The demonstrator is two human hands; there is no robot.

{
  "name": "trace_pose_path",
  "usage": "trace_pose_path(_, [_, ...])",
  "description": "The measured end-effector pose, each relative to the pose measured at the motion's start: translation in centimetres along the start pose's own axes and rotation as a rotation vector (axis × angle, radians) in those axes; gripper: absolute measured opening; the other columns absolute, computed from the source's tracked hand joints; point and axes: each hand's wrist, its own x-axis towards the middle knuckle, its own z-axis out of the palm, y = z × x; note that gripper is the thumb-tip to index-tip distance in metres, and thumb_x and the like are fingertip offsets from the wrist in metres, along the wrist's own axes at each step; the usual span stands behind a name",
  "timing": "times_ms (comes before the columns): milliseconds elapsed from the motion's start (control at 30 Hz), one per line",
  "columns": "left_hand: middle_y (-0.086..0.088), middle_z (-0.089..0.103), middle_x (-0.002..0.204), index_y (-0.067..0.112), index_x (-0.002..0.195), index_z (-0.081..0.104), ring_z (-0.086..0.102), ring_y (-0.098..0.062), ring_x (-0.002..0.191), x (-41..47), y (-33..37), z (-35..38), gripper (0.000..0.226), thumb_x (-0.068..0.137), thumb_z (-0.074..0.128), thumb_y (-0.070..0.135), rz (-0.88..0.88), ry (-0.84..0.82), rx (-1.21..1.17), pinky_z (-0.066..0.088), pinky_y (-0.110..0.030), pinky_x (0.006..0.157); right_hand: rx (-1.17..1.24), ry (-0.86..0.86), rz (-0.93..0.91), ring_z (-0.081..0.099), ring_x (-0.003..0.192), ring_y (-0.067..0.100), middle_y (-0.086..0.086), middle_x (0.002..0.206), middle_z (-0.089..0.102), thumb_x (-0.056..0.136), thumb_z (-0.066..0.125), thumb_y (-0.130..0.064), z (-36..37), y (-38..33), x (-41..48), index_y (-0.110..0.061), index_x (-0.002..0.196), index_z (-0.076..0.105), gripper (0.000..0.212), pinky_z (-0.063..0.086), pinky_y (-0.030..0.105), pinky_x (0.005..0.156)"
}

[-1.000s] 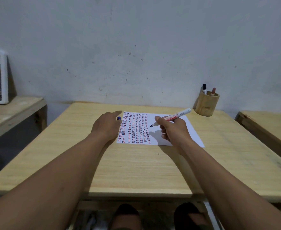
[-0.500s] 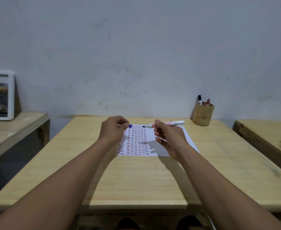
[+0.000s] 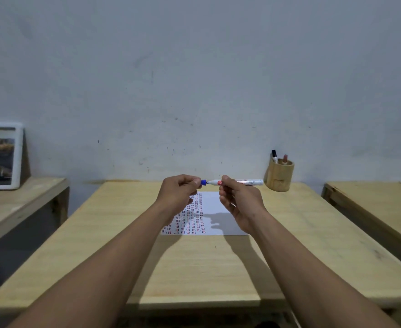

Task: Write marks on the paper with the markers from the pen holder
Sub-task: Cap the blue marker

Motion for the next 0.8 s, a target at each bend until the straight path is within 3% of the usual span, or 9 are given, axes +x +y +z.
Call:
trace_pose_path(267, [-0.006, 0.077, 0.097, 0.013, 0.096, 0.077, 0.068, -0.017, 0.091, -0.2, 1.4, 1.7, 0.012, 0.094, 0.067, 0.018, 0.053, -0.013, 0.007, 0.057, -0.030, 0.078, 0.046, 0.034, 0.008, 0.063, 0.060, 0.008, 0.002, 0.068, 0.068, 0.090, 0.076, -0.017, -0.1, -0.5, -0.2, -0.005, 0.080, 0.075, 0.016, 0.057, 0.017, 0.054])
trace_pose_path(400, [-0.005, 0.077, 0.090, 0.017, 0.091, 0.079, 0.069, -0.020, 0.086, -0.2, 1.9, 3.2, 0.011, 0.091, 0.069, 0.022, 0.137, 0.011, 0.102, 0.058, -0.042, 0.082, 0.170, 0.154, 0.027, 0.067, 0.067, 0.014, 0.009, 0.076, 0.070, 0.090, 0.075, -0.010, -0.1, -1.0, 0.1, 0.004, 0.087, 0.071, 0.015, 0.062, 0.021, 0.059])
trace_pose_path(500, [0.003, 0.076, 0.082, 0.022, 0.089, 0.080, 0.069, -0.017, 0.081, -0.3, 2.6, 4.7, 0.011, 0.090, 0.070, 0.025, 0.216, 0.067, 0.174, 0.058, -0.038, 0.078, 0.199, 0.261, -0.035, 0.068, 0.060, 0.016, 0.013, 0.079, 0.070, 0.088, 0.075, -0.005, 0.0, -1.5, 0.4, 0.010, 0.121, 0.061, 0.039, 0.063, 0.023, 0.059])
trace_pose_path(567, [0.006, 0.076, 0.083, 0.021, 0.093, 0.080, 0.065, -0.008, 0.072, -0.4, 3.2, 5.6, 0.012, 0.091, 0.069, 0.023, 0.259, 0.105, 0.220, 0.052, -0.024, 0.070, 0.160, 0.273, -0.126, 0.065, 0.058, 0.016, 0.010, 0.074, 0.070, 0.089, 0.073, -0.003, -0.7, -1.9, 1.0, -0.006, 0.147, 0.037, 0.069, 0.064, 0.029, 0.067])
trace_pose_path(600, [0.006, 0.076, 0.085, 0.020, 0.095, 0.080, 0.064, -0.006, 0.070, -0.3, 3.5, 6.0, 0.013, 0.091, 0.068, 0.023, 0.271, 0.116, 0.241, 0.048, -0.018, 0.066, 0.116, 0.270, -0.173, 0.062, 0.059, 0.018, 0.007, 0.071, 0.069, 0.089, 0.071, -0.002, -1.1, -2.2, 1.0, -0.013, 0.150, 0.030, 0.074, 0.062, 0.032, 0.070])
trace_pose_path(667, [0.006, 0.075, 0.082, 0.020, 0.095, 0.080, 0.062, -0.006, 0.066, 0.0, 4.0, 6.8, 0.013, 0.092, 0.068, 0.022, 0.280, 0.108, 0.257, 0.044, -0.013, 0.061, -0.015, 0.292, -0.229, 0.060, 0.059, 0.019, 0.007, 0.071, 0.069, 0.088, 0.065, 0.002, -2.1, -2.9, 1.4, -0.014, 0.145, 0.033, 0.067, 0.061, 0.033, 0.073])
trace_pose_path(800, [0.008, 0.071, 0.075, 0.017, 0.091, 0.080, 0.061, -0.007, 0.063, 0.7, 4.6, 9.0, 0.012, 0.092, 0.068, 0.020, 0.324, 0.070, 0.331, 0.041, -0.006, 0.054, -0.274, 0.308, -0.189, 0.067, 0.066, 0.017, 0.011, 0.098, 0.069, 0.088, 0.057, 0.000, -3.7, -4.1, 1.9, -0.012, 0.122, 0.056, 0.036, 0.061, 0.042, 0.088])
